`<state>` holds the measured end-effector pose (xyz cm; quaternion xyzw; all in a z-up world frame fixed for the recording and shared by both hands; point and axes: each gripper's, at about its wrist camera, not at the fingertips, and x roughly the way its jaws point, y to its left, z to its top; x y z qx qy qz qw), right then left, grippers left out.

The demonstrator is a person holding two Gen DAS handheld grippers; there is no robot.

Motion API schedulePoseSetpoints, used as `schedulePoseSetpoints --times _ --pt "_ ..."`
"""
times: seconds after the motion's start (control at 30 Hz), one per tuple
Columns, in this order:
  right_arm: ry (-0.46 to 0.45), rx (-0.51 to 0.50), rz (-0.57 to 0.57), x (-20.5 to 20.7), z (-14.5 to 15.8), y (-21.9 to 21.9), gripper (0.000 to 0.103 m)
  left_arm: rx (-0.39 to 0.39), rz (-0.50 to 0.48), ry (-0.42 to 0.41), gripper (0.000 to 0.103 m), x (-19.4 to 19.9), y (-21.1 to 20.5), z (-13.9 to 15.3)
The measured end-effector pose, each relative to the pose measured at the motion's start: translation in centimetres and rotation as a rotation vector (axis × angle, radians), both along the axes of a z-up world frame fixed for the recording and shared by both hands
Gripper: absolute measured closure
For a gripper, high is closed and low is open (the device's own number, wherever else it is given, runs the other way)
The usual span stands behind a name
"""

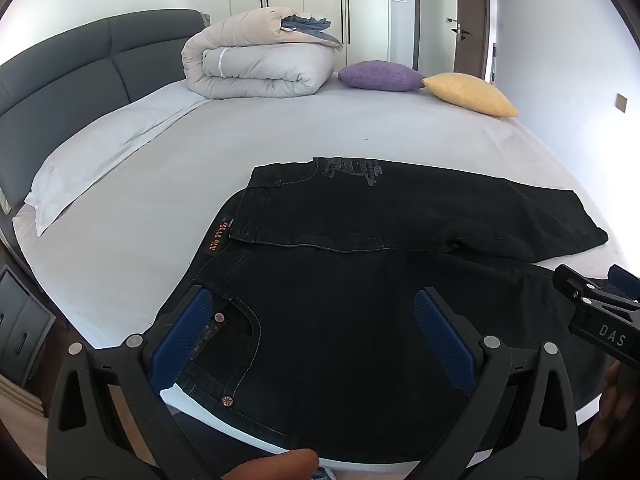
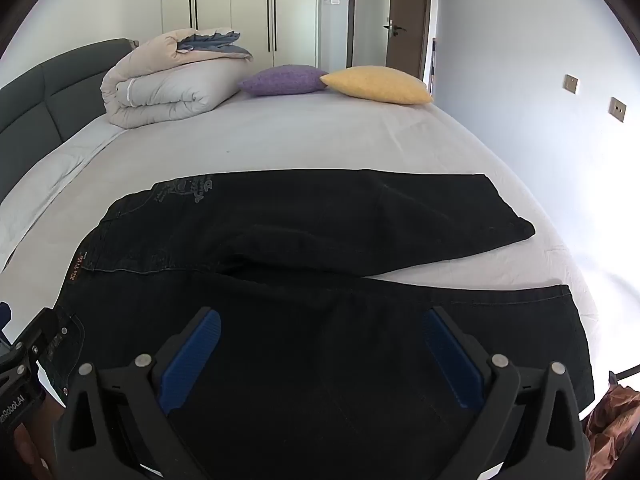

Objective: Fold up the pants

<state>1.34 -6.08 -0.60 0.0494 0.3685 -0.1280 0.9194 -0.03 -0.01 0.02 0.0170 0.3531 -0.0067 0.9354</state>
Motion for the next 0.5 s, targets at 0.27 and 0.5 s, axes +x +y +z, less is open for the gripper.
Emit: schedulePoseSetpoints --times 0.27,0.5 --pt "0.007 0.000 0.001 -0.03 -0.01 0.18 0.000 0.000 0.001 0.001 0.000 -0.09 0.20 0.15" --pt "0.008 0.002 0.001 0.00 -0.21 0.02 0.000 0.003 0.006 0.004 0.000 -0.06 0.50 -0.11"
